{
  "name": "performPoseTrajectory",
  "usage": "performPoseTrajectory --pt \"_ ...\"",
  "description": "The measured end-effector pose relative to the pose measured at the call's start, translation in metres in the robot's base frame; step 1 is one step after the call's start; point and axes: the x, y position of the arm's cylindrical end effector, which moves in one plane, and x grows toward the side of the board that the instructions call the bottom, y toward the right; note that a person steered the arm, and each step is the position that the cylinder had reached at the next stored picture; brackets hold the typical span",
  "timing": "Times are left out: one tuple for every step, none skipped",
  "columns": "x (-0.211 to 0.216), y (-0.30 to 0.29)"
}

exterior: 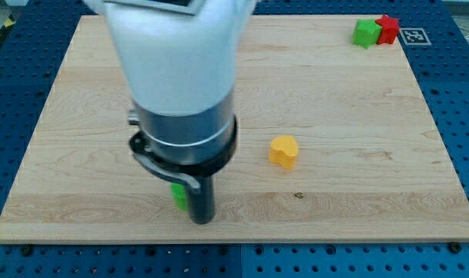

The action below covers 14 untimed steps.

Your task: Slide the green circle along with blue triangle up towards center

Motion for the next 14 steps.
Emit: performPoseTrajectory --pt "0.0 -0.019" --pt "0.003 -0.014" --pt "0.003 -0.02" --pt "0.002 -0.035" --pt "0.002 -0.042" --pt "0.001 -0.042" --pt "0.0 -0.042" --pt "0.0 -0.041" --pt "-0.004 -0.036" --pt "-0.016 -0.028" --pt "-0.026 -0.017" --pt "-0.04 -0.008" --pt "-0.043 -0.008" --pt "-0.04 -0.012"
